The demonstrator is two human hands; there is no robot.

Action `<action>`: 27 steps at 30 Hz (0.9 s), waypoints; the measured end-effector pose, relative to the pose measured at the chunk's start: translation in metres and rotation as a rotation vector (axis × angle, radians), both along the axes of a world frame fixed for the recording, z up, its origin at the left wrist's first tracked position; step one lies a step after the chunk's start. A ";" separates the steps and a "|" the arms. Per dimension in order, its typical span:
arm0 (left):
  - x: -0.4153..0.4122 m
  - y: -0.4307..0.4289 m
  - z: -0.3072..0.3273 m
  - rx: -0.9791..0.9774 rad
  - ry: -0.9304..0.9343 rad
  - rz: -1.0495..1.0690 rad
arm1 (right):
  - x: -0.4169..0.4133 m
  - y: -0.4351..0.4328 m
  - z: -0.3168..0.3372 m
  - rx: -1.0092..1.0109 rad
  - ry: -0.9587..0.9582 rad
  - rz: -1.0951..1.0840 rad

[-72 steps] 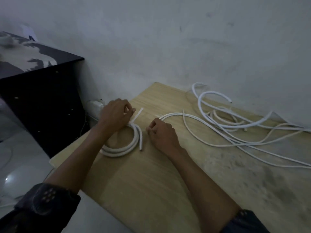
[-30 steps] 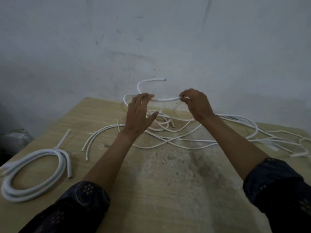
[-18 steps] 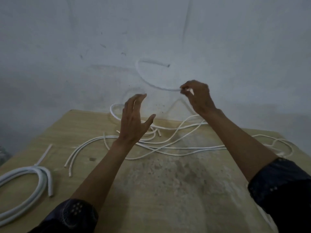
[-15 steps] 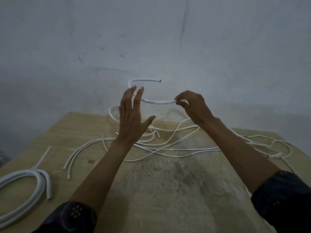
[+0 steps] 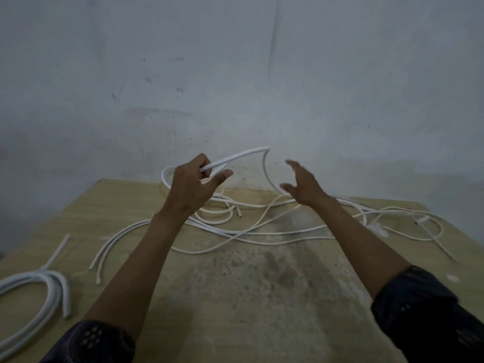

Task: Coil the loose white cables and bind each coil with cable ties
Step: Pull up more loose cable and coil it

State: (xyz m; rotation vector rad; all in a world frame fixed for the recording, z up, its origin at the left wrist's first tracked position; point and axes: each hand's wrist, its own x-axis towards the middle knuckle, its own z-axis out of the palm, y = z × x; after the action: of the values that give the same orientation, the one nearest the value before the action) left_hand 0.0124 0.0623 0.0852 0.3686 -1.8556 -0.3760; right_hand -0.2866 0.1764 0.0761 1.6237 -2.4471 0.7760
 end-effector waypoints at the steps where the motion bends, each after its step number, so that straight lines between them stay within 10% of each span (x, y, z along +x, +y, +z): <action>1: 0.000 0.001 0.002 0.037 0.017 -0.014 | -0.005 -0.003 -0.012 0.120 -0.028 -0.040; 8: 0.001 0.010 0.013 0.005 0.149 -0.048 | 0.017 -0.054 -0.028 0.093 -0.161 -0.147; 14: 0.001 0.016 0.016 0.091 0.252 -0.062 | 0.045 -0.086 0.028 -0.334 -0.229 -0.201; 27: -0.029 0.022 0.008 0.977 0.586 -0.675 | 0.047 -0.079 0.101 -0.800 -0.495 -0.111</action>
State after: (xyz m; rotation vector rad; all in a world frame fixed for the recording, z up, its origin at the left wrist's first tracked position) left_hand -0.0171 0.0843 0.0933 0.2164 -1.0558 -1.6764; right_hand -0.2391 0.0971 0.1772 1.0548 -1.9774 1.9854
